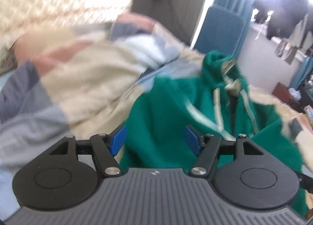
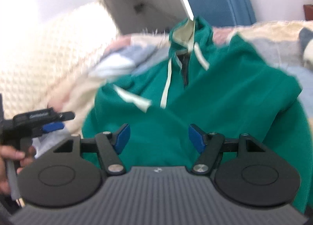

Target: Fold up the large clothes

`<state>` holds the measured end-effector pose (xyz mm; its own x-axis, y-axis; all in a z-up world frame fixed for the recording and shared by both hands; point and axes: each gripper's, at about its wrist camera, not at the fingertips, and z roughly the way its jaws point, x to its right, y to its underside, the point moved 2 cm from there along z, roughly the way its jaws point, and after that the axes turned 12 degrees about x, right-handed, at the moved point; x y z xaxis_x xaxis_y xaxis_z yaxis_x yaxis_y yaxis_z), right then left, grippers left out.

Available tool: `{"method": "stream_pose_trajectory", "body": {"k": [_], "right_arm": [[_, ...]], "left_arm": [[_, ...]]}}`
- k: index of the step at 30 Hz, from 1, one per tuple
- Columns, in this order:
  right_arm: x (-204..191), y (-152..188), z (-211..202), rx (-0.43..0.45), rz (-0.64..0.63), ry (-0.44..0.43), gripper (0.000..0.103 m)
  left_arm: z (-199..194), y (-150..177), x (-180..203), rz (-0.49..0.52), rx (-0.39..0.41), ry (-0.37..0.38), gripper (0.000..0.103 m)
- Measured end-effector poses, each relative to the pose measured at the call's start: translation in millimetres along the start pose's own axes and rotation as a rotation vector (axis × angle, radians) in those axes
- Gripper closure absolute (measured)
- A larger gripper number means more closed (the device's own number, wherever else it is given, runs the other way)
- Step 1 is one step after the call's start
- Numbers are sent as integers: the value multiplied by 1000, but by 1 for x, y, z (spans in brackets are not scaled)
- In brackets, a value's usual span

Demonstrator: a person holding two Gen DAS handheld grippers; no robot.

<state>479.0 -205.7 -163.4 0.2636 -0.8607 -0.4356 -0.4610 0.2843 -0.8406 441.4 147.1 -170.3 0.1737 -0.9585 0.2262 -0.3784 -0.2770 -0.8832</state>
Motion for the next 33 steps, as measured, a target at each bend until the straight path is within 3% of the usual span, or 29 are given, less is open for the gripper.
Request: {"method": "stream_pose_trajectory", "body": {"k": [6,12,18,23,26,32,33], "right_arm": [[1,-47,34,61,-111,-19,35],[41,-95,118,85,-66,19,33],[103,-129,224,117,5,153,32],[147,-149,304,58,89,187,28],[159,-152,343,6,128,188,28],[167,-153,393,12,170,187,29],[166,-153,398,17,170,173,40]], "left_arm": [[38,-27,61,63,37,128,28],[148,-49,116,3,-7,188,28],[269,-49,160,106,11,167,28],[355,-46,175,51,-19,168,28],[385,-41,179,23,-16,166,28],[412,-41,189,70,1,141,31],[418,-41,191,84,-22,137,40]]}}
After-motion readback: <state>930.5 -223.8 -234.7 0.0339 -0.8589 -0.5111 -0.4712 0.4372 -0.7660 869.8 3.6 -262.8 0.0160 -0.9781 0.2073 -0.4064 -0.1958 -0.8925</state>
